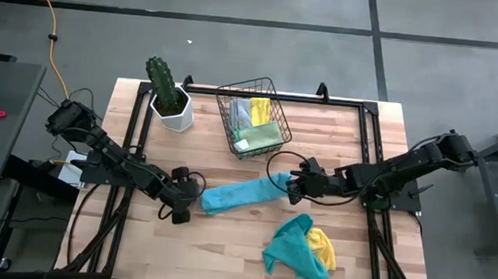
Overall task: Fold microfiber towels
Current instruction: Fold the left blue microfiber cloth
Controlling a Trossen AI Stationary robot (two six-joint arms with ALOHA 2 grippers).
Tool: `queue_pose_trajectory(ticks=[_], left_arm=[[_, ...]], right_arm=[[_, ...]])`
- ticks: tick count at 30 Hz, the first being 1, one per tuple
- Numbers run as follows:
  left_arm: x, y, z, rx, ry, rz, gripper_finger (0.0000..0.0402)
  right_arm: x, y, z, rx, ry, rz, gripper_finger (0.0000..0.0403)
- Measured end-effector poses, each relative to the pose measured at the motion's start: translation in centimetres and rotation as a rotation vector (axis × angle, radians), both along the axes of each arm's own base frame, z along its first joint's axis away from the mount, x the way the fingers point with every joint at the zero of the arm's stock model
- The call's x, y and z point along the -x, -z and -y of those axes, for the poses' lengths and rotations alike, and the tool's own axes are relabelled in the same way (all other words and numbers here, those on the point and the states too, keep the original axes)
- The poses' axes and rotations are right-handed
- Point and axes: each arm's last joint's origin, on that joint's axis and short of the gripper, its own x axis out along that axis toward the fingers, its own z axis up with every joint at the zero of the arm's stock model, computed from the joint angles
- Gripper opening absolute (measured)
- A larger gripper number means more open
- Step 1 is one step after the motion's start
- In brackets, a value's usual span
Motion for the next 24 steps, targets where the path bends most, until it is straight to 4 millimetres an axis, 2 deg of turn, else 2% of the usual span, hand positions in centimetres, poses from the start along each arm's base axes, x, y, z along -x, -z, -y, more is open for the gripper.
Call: queue_pose_trajectory(ticks=[10,24], left_arm=[[-0.7,0.7,0.0,0.011,0.019,-0.016,0.0000],[-0.8,0.7,-0.1,0.003,0.027,0.001,0.0000]], right_arm=[[-0.8,-0.2,-0.2,-0.003,-0.003,0.066,0.0000],[-4.0,0.7,-1.0,0.032,-0.066,0.251,0.0000]])
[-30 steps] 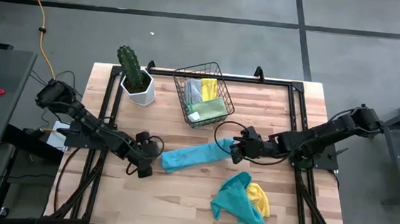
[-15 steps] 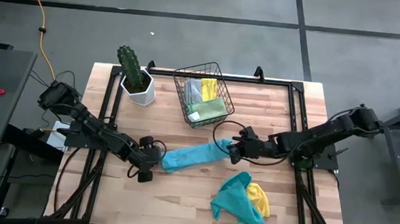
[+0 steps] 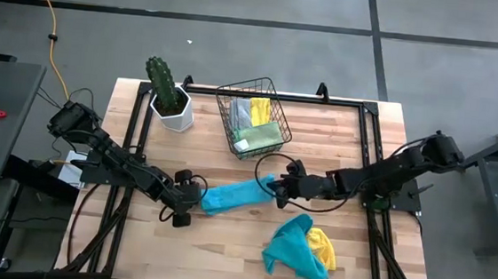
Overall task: Fold microfiber towels
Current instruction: Fold the left blue microfiber cloth
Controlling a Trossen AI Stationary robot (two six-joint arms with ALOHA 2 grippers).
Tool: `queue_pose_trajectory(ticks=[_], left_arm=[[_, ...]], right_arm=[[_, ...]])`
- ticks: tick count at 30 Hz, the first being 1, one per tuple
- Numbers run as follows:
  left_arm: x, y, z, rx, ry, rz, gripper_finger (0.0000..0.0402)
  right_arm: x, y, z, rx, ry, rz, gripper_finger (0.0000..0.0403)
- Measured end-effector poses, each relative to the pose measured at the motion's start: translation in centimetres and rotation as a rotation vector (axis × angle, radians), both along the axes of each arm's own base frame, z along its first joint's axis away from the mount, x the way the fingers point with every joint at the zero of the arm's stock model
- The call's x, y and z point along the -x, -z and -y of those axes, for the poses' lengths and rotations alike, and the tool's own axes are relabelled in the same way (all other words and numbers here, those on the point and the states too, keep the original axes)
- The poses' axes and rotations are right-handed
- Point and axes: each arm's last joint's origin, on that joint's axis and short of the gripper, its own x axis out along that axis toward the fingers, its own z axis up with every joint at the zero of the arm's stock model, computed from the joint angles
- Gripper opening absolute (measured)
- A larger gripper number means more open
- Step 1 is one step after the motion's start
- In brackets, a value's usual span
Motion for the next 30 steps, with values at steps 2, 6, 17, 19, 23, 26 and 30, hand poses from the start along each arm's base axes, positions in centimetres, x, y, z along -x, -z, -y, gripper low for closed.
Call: queue_pose_trajectory(ticks=[2,6,17,19,23,26,30], left_arm=[[0.0,0.0,0.0,-0.001,-0.001,0.002,0.0000],[0.0,0.0,0.0,-0.004,-0.003,0.005,0.0000],[-0.1,0.0,-0.1,-0.027,-0.007,0.017,0.0000],[-0.1,0.0,-0.1,-0.029,-0.008,0.020,0.0000],[-0.2,0.0,-0.1,-0.030,-0.011,0.026,0.0000],[-0.2,0.0,-0.1,-0.032,-0.012,0.028,0.0000],[-0.2,0.0,-0.1,-0.032,-0.013,0.029,0.0000]], right_arm=[[-0.4,0.2,0.0,-0.001,0.000,0.019,0.0000],[-1.2,0.6,-0.2,0.004,-0.008,0.072,0.0000],[-4.2,3.8,-1.1,-0.008,-0.051,0.195,0.0000],[-5.4,4.1,-1.4,0.008,-0.066,0.205,0.0000],[-8.7,4.2,-2.4,0.057,-0.123,0.221,0.0000],[-11.4,3.8,-3.0,0.109,-0.159,0.241,0.0000],[-14.4,4.1,-3.4,0.148,-0.187,0.160,0.0000]])
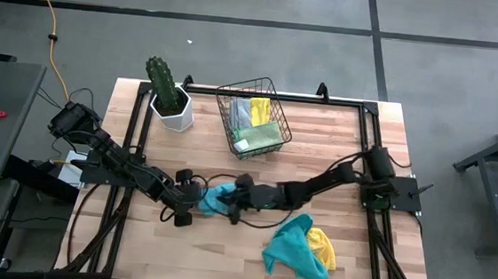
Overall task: Fold microfiber towels
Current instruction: Fold the left blue microfiber cloth
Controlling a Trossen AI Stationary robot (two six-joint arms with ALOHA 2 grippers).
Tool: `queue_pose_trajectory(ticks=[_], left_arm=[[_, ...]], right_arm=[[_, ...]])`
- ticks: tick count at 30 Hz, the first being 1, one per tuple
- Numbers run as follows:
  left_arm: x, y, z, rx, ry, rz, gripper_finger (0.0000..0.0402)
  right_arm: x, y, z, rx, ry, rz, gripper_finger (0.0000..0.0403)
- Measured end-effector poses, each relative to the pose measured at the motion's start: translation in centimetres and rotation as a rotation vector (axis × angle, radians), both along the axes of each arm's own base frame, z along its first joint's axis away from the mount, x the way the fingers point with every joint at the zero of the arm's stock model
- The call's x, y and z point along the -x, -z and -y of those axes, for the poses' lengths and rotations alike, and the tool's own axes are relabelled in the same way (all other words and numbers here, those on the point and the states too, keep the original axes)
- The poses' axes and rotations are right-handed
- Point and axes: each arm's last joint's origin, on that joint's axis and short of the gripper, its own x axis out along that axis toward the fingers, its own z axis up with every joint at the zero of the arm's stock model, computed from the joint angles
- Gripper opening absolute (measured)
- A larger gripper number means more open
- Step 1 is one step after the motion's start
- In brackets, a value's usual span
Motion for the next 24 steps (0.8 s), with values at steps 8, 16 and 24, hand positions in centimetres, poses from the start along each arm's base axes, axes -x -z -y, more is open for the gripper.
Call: queue_pose_trajectory(ticks=[8,16,24], left_arm=[[0.0,0.0,0.0,0.000,0.000,0.000,0.0000],[0.0,0.0,0.0,0.001,0.000,0.002,0.0000],[-0.1,0.0,0.0,-0.004,-0.004,0.011,0.0000]], right_arm=[[-2.0,0.8,0.2,0.001,0.022,-0.116,0.0000],[-2.2,0.4,0.1,-0.054,0.029,-0.071,0.0000],[-2.2,0.2,0.0,-0.099,0.027,-0.051,0.0000]])
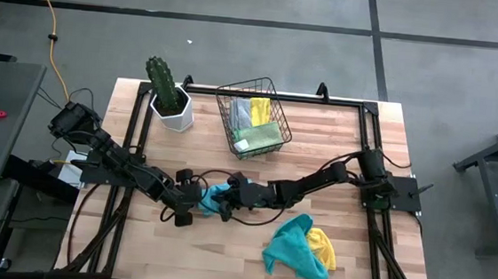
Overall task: Fold microfiber towels
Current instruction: Fold the left blue microfiber cloth
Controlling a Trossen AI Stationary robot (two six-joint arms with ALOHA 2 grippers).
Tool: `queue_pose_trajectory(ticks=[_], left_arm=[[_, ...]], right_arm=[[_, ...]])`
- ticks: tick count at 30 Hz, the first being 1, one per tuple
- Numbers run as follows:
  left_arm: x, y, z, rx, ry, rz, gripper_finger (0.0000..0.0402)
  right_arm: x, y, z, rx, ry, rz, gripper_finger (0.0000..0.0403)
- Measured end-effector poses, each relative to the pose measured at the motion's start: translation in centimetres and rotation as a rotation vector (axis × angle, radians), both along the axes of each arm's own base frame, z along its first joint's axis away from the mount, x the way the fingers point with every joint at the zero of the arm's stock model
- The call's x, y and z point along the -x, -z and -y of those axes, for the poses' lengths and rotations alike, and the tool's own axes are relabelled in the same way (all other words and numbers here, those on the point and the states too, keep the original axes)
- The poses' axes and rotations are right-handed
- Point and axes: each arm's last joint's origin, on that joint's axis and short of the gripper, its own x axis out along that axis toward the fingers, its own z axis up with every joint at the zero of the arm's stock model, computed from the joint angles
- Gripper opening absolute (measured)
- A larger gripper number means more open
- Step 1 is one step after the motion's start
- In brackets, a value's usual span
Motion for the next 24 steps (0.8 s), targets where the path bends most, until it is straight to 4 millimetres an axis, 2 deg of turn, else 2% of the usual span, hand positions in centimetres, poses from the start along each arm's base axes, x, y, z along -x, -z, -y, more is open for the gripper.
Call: queue_pose_trajectory(ticks=[11,14,24], left_arm=[[0.0,0.0,0.0,-0.003,-0.002,0.003,0.0000],[0.0,0.0,0.0,-0.003,-0.002,0.004,0.0000],[0.0,0.0,0.0,-0.007,-0.004,0.006,0.0000]], right_arm=[[-0.1,-0.2,0.1,-0.003,-0.002,0.018,0.0010],[-0.1,-0.2,0.2,0.003,-0.002,0.023,0.0039],[-0.5,-1.3,0.0,0.059,-0.045,0.142,0.0172]])
